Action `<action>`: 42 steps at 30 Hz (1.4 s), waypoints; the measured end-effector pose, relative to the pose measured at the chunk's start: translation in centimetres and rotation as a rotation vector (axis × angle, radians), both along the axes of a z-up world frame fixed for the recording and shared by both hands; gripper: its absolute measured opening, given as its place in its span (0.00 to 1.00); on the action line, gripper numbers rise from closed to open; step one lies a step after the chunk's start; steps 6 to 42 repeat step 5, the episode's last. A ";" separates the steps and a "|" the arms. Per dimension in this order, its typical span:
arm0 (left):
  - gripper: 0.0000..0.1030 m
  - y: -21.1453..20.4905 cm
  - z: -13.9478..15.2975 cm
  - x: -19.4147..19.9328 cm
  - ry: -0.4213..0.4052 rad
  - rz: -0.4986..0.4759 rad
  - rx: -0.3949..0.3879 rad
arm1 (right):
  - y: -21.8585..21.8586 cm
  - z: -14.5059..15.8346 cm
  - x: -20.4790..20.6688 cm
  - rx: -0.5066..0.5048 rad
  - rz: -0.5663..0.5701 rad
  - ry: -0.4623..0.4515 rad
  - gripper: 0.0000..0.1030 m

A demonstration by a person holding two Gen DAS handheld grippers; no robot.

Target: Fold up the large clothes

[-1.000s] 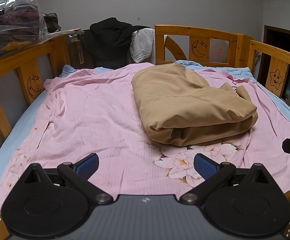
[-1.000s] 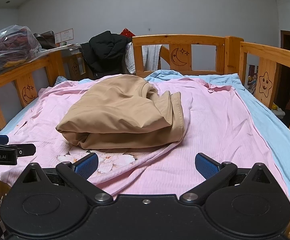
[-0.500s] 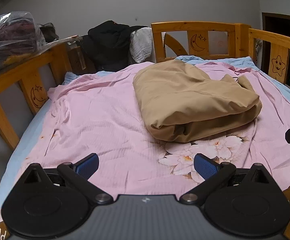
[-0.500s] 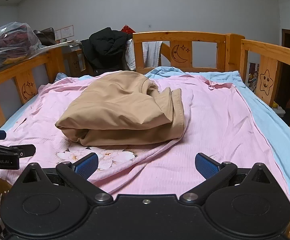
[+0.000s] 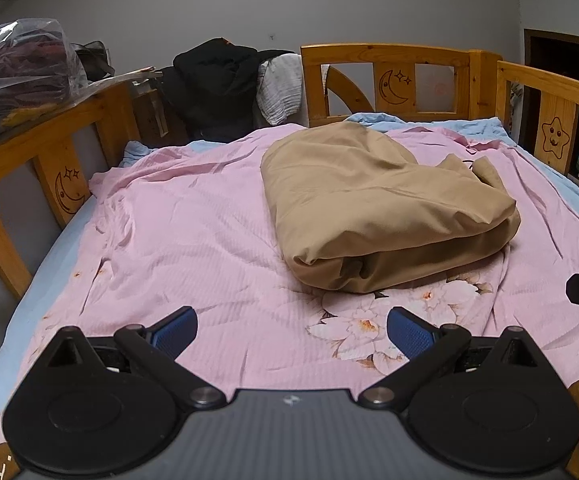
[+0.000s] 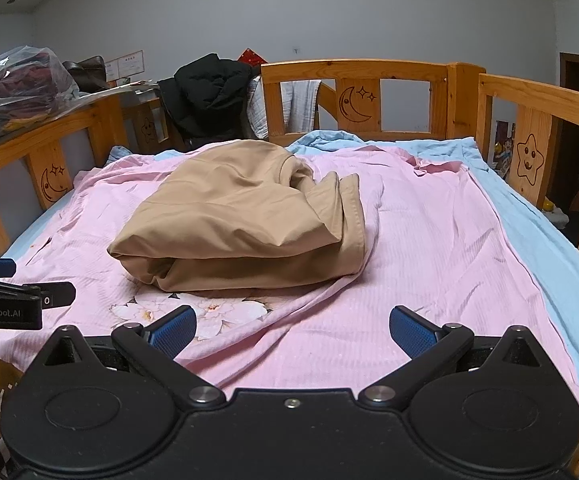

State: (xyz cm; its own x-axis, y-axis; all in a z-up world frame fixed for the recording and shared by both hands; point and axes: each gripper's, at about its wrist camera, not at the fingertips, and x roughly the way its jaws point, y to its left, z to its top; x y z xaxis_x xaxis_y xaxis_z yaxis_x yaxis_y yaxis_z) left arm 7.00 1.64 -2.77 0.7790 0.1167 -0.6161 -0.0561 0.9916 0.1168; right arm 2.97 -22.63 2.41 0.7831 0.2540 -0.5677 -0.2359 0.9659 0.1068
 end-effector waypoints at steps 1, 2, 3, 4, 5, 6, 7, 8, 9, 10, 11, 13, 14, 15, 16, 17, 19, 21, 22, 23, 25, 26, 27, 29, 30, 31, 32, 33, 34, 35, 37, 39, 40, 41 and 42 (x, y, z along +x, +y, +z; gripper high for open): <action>0.99 0.0 0.0 0.0 0.001 -0.002 0.000 | 0.0 0.0 0.0 0.000 -0.001 0.001 0.99; 0.99 0.0 0.0 0.1 0.002 -0.002 -0.001 | 0.0 0.0 0.0 0.001 -0.001 0.002 0.99; 0.99 0.0 0.0 0.1 0.003 -0.003 -0.001 | 0.0 0.0 0.0 0.001 -0.001 0.002 0.99; 0.99 0.0 0.0 0.0 0.004 -0.002 -0.002 | -0.1 0.0 0.1 0.001 0.000 0.003 0.99; 0.99 0.0 0.0 0.0 0.006 -0.002 -0.004 | -0.1 0.0 0.1 0.001 0.000 0.003 0.99; 0.99 0.0 0.0 0.0 0.006 -0.002 -0.004 | -0.1 0.0 0.1 0.001 0.000 0.003 0.99; 0.99 0.0 0.0 0.0 0.006 -0.002 -0.004 | -0.1 0.0 0.1 0.001 0.000 0.003 0.99; 0.99 0.0 0.0 0.0 0.006 -0.002 -0.004 | -0.1 0.0 0.1 0.001 0.000 0.003 0.99; 0.99 0.0 0.0 0.0 0.006 -0.002 -0.004 | -0.1 0.0 0.1 0.001 0.000 0.003 0.99; 0.99 0.0 0.0 0.0 0.006 -0.002 -0.004 | -0.1 0.0 0.1 0.001 0.000 0.003 0.99; 0.99 0.0 0.0 0.0 0.006 -0.002 -0.004 | -0.1 0.0 0.1 0.001 0.000 0.003 0.99; 0.99 0.0 0.0 0.0 0.006 -0.002 -0.004 | -0.1 0.0 0.1 0.001 0.000 0.003 0.99; 0.99 0.0 0.0 0.0 0.006 -0.002 -0.004 | -0.1 0.0 0.1 0.001 0.000 0.003 0.99; 0.99 0.0 0.0 0.0 0.006 -0.002 -0.004 | -0.1 0.0 0.1 0.001 0.000 0.003 0.99; 0.99 0.0 0.0 0.0 0.006 -0.002 -0.004 | -0.1 0.0 0.1 0.001 0.000 0.003 0.99; 0.99 0.0 0.0 0.0 0.006 -0.002 -0.004 | -0.1 0.0 0.1 0.001 0.000 0.003 0.99; 0.99 0.0 0.0 0.0 0.006 -0.002 -0.004 | -0.1 0.0 0.1 0.001 0.000 0.003 0.99; 0.99 0.0 0.0 0.0 0.006 -0.002 -0.004 | -0.1 0.0 0.1 0.001 0.000 0.003 0.99; 0.99 0.0 0.0 0.0 0.006 -0.002 -0.004 | -0.1 0.0 0.1 0.001 0.000 0.003 0.99; 0.99 0.0 0.0 0.0 0.006 -0.002 -0.004 | -0.1 0.0 0.1 0.001 0.000 0.003 0.99; 0.99 0.0 0.0 0.0 0.006 -0.002 -0.004 | -0.1 0.0 0.1 0.001 0.000 0.003 0.99; 0.99 0.0 0.0 0.0 0.006 -0.002 -0.004 | -0.1 0.0 0.1 0.001 0.000 0.003 0.99; 0.99 0.0 0.0 0.0 0.006 -0.002 -0.004 | -0.1 0.0 0.1 0.001 0.000 0.003 0.99; 0.99 0.0 0.0 0.0 0.006 -0.002 -0.004 | -0.1 0.0 0.1 0.001 0.000 0.003 0.99; 0.99 0.0 0.0 0.0 0.006 -0.002 -0.004 | -0.1 0.0 0.1 0.001 0.000 0.003 0.99; 0.99 0.0 0.0 0.0 0.006 -0.002 -0.004 | -0.1 0.0 0.1 0.001 0.000 0.003 0.99; 0.99 0.0 0.0 0.0 0.006 -0.002 -0.004 | -0.1 0.0 0.1 0.001 0.000 0.003 0.99; 0.99 0.0 0.0 0.0 0.006 -0.002 -0.004 | -0.1 0.0 0.1 0.001 0.000 0.003 0.99; 0.99 0.0 0.0 0.0 0.006 -0.002 -0.004 | -0.1 0.0 0.1 0.001 0.000 0.003 0.99; 0.99 0.0 0.0 0.0 0.006 -0.002 -0.004 | -0.1 0.0 0.1 0.001 0.000 0.003 0.99; 0.99 0.0 0.0 0.0 0.006 -0.002 -0.004 | -0.1 0.0 0.1 0.001 0.000 0.003 0.99; 0.99 0.0 0.0 0.0 0.006 -0.002 -0.004 | -0.1 0.0 0.1 0.001 0.000 0.003 0.99; 0.99 0.0 0.0 0.0 0.006 -0.002 -0.004 | -0.1 0.0 0.1 0.001 0.000 0.003 0.99; 0.99 0.0 0.0 0.0 0.006 -0.002 -0.004 | -0.1 0.0 0.1 0.001 0.000 0.003 0.99; 0.99 0.0 0.0 0.0 0.006 -0.002 -0.004 | -0.1 0.0 0.1 0.001 0.000 0.003 0.99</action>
